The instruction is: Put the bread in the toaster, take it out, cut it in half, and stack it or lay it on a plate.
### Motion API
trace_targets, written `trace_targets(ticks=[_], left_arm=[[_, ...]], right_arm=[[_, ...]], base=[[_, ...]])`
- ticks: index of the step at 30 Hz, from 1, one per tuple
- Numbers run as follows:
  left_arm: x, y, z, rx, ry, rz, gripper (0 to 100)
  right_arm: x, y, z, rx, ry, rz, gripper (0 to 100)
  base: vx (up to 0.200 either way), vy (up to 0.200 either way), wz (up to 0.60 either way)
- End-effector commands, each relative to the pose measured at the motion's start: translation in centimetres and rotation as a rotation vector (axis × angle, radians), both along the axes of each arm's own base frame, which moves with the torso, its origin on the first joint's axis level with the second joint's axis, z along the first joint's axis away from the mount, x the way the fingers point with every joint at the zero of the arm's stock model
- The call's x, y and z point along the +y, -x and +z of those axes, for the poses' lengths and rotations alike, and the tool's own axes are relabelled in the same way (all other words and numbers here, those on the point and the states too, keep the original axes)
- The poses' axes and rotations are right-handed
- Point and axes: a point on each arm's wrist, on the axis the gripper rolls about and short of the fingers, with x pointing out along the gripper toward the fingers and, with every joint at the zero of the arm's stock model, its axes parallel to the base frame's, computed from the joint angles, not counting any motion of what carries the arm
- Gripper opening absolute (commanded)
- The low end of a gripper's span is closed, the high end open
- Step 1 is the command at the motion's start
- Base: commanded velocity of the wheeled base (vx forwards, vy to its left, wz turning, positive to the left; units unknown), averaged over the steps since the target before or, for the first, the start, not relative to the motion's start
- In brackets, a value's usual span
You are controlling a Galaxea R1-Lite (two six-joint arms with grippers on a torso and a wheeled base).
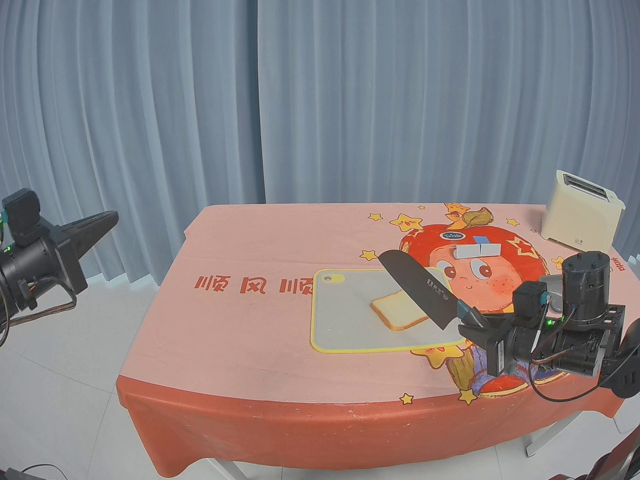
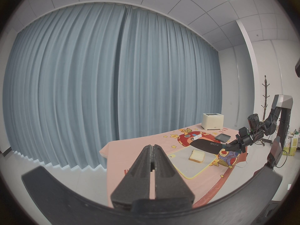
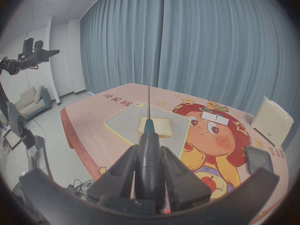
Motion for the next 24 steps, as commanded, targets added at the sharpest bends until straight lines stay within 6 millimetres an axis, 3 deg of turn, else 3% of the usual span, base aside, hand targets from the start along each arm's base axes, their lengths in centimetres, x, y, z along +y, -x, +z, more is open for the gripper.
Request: trace_targets(ticks=[1, 9, 17, 22, 24], left_arm=[[-2.5, -3.3, 0.4, 0.027, 0.004, -0.095, 0], [-4.2, -7.3, 0.1, 0.047, -0.011, -0.129, 0], [-9.0, -11.9, -0.7, -0.059, 0.019, -0.239, 0], [-10.0, -13.7, -1.7, -0.064, 0.019, -0.25, 0], [-11.4, -14.4, -1.7, -0.069, 0.022, -0.265, 0]], right_arm=[[0.0, 0.0, 0.0, 0.0, -0.001, 0.0, 0], [0.0, -0.1, -0.2, 0.01, 0.004, -0.004, 0], [-0.1, -0.2, -0.2, 0.007, 0.005, -0.012, 0], [0.0, -0.2, -0.2, 0.008, 0.007, -0.005, 0], [0.0, -0.2, -0.2, 0.006, 0.006, -0.006, 0]], base=[[0.0, 0.0, 0.0], [0.0, 0.0, 0.0], [0.0, 0.0, 0.0], [0.0, 0.0, 0.0], [0.0, 0.0, 0.0]])
